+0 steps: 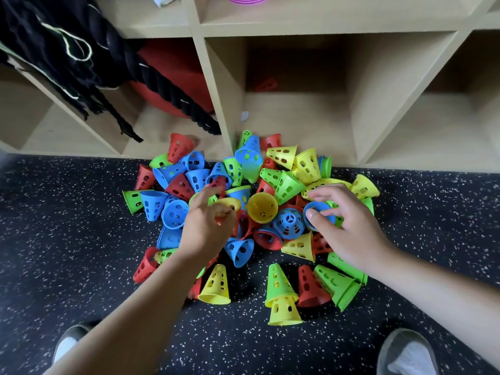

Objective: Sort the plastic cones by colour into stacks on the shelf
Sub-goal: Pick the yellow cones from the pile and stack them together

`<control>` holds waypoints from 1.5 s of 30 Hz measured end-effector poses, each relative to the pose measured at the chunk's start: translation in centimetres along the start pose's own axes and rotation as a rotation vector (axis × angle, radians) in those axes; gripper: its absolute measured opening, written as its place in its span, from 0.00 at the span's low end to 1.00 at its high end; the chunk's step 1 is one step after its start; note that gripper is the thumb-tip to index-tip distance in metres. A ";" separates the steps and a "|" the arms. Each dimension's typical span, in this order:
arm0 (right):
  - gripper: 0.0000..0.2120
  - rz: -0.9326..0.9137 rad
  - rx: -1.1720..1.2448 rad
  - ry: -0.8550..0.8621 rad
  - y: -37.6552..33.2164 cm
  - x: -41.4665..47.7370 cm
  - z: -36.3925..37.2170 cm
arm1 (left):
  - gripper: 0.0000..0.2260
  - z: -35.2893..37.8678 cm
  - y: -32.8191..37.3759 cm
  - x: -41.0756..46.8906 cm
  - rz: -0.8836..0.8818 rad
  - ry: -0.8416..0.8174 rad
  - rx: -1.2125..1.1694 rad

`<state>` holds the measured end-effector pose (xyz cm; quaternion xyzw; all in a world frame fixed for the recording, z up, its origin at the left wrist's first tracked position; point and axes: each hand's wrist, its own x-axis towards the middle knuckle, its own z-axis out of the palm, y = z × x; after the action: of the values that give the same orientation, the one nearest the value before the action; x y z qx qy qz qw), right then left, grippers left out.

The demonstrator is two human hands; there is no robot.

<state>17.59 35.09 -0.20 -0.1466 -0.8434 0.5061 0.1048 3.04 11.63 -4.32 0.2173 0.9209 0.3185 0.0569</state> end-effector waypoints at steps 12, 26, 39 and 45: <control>0.24 -0.124 -0.063 -0.136 -1.6 1.7 3.0 | 0.06 -1.3 2.8 -0.7 0.086 -0.027 -0.271; 0.04 -0.140 -0.172 0.111 -0.8 3.4 -0.8 | 0.25 2.4 3.7 -0.1 -0.008 -0.018 -0.087; 0.07 -0.073 -0.039 0.152 1.3 1.8 -3.2 | 0.37 5.8 3.1 2.9 -0.094 -0.179 -0.052; 0.04 -0.128 0.084 0.232 -1.0 2.6 -3.1 | 0.34 4.7 5.2 1.1 -0.029 0.016 -0.298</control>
<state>16.03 38.09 2.14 -0.1453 -0.8114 0.5129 0.2398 5.09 18.41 -4.80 0.1907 0.8669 0.4526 0.0859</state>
